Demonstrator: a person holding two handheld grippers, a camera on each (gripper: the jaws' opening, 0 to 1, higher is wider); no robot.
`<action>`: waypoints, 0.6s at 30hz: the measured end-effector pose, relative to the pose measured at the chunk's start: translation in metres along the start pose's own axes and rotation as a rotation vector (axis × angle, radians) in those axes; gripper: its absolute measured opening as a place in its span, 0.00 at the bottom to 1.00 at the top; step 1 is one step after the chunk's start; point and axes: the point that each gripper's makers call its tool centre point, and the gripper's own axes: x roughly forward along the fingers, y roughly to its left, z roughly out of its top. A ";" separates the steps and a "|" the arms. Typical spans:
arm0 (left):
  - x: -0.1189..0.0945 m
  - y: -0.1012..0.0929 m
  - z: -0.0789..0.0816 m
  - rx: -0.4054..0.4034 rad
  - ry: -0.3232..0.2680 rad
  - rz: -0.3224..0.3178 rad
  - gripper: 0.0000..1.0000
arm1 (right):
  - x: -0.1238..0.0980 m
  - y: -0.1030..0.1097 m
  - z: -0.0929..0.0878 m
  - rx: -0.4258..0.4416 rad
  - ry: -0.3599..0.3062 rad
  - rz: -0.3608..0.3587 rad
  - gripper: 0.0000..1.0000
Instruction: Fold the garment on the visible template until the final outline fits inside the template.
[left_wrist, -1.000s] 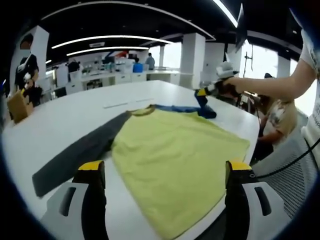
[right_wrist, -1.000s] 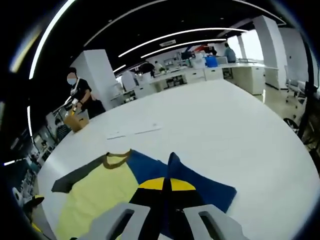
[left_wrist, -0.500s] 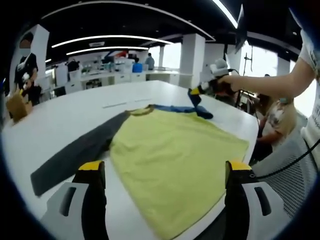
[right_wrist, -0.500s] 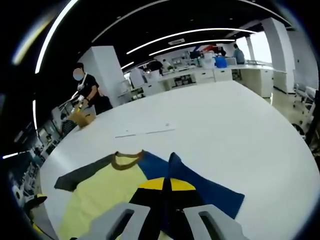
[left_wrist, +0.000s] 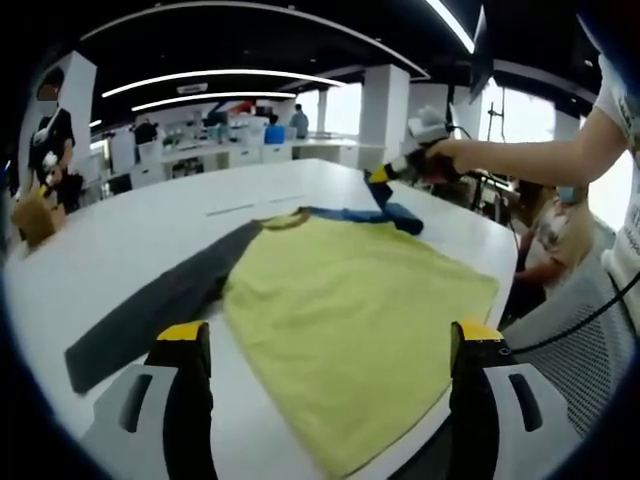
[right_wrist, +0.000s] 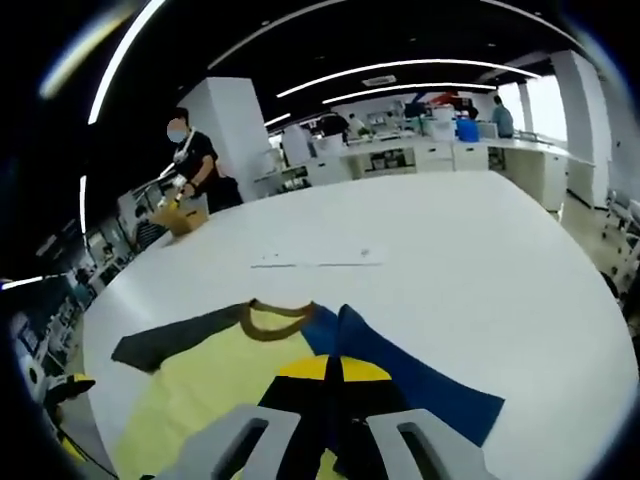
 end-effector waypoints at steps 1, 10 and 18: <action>0.000 0.000 0.000 -0.002 -0.002 0.002 0.96 | 0.001 0.001 0.001 -0.001 0.000 0.002 0.00; -0.002 0.001 -0.002 -0.007 0.000 0.006 0.96 | 0.029 0.007 0.012 -0.033 0.010 0.038 0.00; -0.003 0.007 -0.003 -0.014 -0.006 0.014 0.97 | 0.049 0.013 0.015 -0.073 0.027 0.053 0.00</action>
